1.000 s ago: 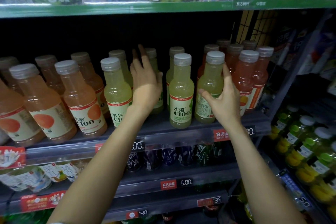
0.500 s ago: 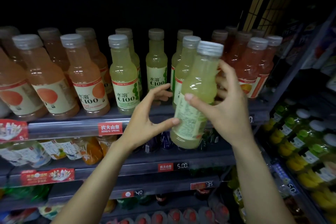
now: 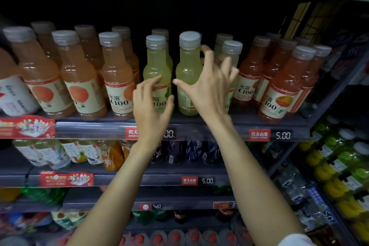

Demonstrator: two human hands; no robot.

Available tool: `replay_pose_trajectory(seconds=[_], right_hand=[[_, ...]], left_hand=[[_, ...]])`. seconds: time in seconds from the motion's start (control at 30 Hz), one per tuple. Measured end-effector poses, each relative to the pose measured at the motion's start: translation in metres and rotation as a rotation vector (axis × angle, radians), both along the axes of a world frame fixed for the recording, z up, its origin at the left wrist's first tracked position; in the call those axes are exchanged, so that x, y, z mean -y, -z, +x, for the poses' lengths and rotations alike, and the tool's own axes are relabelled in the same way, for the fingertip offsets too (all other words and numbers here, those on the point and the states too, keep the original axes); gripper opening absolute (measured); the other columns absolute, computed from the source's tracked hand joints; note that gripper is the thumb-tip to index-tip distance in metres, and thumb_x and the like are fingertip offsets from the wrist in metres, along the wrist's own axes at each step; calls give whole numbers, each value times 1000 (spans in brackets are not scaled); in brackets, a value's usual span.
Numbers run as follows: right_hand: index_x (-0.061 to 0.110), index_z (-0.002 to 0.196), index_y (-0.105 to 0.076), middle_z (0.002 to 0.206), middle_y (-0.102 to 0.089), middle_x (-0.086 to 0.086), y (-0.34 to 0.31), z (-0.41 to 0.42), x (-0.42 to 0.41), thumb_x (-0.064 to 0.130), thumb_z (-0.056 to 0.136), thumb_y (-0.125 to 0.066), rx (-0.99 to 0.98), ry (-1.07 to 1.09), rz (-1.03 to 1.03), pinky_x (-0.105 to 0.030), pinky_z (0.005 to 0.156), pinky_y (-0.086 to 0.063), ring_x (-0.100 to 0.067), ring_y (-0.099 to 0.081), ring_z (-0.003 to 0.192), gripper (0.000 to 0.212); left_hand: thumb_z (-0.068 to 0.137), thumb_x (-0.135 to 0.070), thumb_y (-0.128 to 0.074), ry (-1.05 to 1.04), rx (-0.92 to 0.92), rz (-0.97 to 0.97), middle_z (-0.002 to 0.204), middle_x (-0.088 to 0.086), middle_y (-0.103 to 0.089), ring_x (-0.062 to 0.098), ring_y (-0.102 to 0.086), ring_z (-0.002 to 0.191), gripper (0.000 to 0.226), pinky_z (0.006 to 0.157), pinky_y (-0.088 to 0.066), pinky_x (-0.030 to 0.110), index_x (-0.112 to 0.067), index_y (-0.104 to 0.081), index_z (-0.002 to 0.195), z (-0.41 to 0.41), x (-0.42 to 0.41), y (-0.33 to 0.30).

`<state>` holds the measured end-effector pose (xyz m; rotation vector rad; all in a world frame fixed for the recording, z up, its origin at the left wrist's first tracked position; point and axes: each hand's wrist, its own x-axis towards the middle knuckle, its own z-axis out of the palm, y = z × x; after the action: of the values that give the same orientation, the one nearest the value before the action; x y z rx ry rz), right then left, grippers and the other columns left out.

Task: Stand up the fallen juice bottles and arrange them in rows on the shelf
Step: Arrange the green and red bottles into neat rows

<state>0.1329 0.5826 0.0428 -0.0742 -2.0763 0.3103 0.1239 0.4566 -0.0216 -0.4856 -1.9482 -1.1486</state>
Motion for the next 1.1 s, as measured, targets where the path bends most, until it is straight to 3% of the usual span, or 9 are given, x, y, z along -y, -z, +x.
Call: replay_pose_trajectory(seconds=[0.17,0.27,0.37,0.43,0.53,0.7,0.77,0.93,1.1], right_hand=[[4,113,-59,66,-68,-8,2,-7,3,74,53,-71,52,171,130,-37,78,-24,-29,-61,93,93],[0,96,-65,60,-65,-11,-11,-1,-1,77,72,-53,103,212,227,-40,79,-22,-31,-61,95,82],[1,108,-63,78,-69,-13,-29,2,-12,63,91,-38,189,116,199,-42,90,-18,-32,-50,116,68],[7,133,-48,94,-69,-14,-40,1,-19,48,95,-43,218,15,179,-40,95,-19,-29,-41,125,56],[21,144,-35,117,-62,-12,-52,1,-25,34,95,-47,320,-127,225,-35,95,-22,-26,-35,125,52],[22,130,-47,111,-62,-13,-62,-1,-27,34,90,-53,323,-109,231,-36,93,-30,-29,-42,118,42],[19,124,-50,105,-64,-14,-63,-1,-25,34,88,-54,295,-78,243,-36,90,-32,-30,-43,116,40],[14,124,-45,109,-62,-13,-67,-1,-20,31,90,-55,288,-106,254,-30,70,-32,-30,-52,111,39],[18,126,-46,117,-56,-12,-71,-4,-15,56,86,-55,301,9,223,-30,66,-32,-32,-60,100,56]], left_hand=[[84,-15,-69,-48,39,7,132,17,-44,28,-43,124,59,100,-43,47,-2,-42,135,-12,12,1],[85,-19,-69,-55,78,-4,134,16,-43,24,-40,127,62,106,-39,40,-4,-39,137,-17,14,1],[87,-25,-68,-15,125,36,138,13,-41,17,-37,128,66,107,-33,26,-8,-35,141,-18,12,1],[87,-28,-70,34,166,73,142,8,-38,5,-33,128,72,106,-26,11,-11,-30,145,-19,11,1],[83,-29,-74,58,181,73,145,6,-36,1,-30,128,82,101,-20,0,-11,-25,147,-22,9,2],[87,-18,-69,-60,-57,54,135,18,-45,24,-42,126,59,109,-34,25,-3,-40,137,-11,2,6],[88,-11,-66,-8,-186,9,125,18,-54,25,-52,117,46,99,-47,39,-1,-47,129,-4,-9,5],[85,-24,-71,35,35,-160,137,20,-45,28,-45,127,68,106,-37,29,2,-38,139,3,-42,-3],[82,-25,-74,7,102,-218,144,22,-39,33,-40,133,82,100,-39,29,7,-29,143,0,-56,-8]])
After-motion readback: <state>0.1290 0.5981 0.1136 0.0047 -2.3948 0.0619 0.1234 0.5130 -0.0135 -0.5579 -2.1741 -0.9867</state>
